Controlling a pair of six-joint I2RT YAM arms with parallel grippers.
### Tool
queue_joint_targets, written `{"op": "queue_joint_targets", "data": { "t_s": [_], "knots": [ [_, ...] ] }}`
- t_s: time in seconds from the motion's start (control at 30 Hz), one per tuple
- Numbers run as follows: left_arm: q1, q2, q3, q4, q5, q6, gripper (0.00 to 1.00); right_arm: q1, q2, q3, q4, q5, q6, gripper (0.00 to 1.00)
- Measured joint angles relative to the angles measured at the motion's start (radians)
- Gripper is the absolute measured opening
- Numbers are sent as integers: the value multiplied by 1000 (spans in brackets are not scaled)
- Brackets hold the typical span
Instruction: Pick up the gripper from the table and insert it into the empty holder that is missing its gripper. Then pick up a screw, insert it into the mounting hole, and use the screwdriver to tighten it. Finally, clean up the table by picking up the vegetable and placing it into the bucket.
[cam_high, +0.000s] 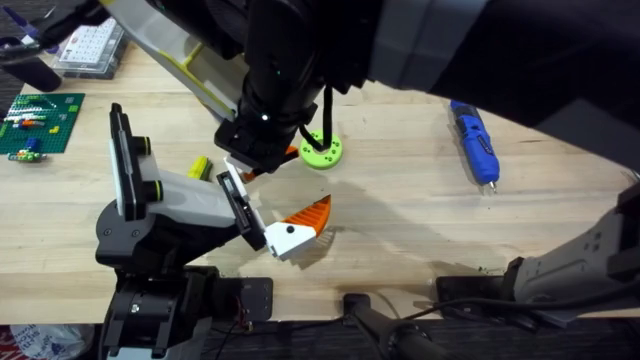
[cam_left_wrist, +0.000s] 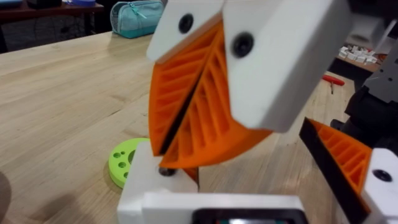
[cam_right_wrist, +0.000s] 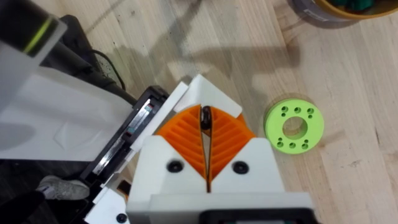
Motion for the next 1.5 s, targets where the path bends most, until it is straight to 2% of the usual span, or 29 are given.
{"op": "queue_joint_targets", "data": {
  "t_s": [1.23,1.5],
  "knots": [
    [0,0,0,-3,1,-7,986,0,2,-22,23,-1,1,9],
    [3,4,0,-4,-10,-43,986,-3,28,-22,69,0,1,9]
  ]
}}
